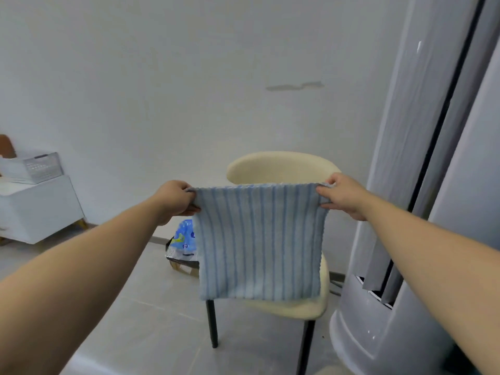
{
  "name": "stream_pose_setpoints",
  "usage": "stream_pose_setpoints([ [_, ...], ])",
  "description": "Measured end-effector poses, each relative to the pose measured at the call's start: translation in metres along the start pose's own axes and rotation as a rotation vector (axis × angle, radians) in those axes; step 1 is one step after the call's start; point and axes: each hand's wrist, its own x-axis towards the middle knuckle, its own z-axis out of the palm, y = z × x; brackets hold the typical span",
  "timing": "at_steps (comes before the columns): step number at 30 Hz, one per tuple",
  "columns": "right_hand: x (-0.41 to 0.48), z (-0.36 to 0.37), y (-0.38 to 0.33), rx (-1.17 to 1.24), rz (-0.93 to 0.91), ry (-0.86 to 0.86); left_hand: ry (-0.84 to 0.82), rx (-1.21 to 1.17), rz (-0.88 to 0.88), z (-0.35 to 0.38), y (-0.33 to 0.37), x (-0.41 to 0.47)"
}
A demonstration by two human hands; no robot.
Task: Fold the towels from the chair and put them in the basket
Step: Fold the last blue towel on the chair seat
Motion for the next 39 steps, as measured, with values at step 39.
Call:
stream_pose_setpoints([
  [39, -0.09, 0.083, 0.219, -0.661, 0.109, -0.263, -0.231, 0.682, 0.118, 0.083, -0.219, -0.051],
])
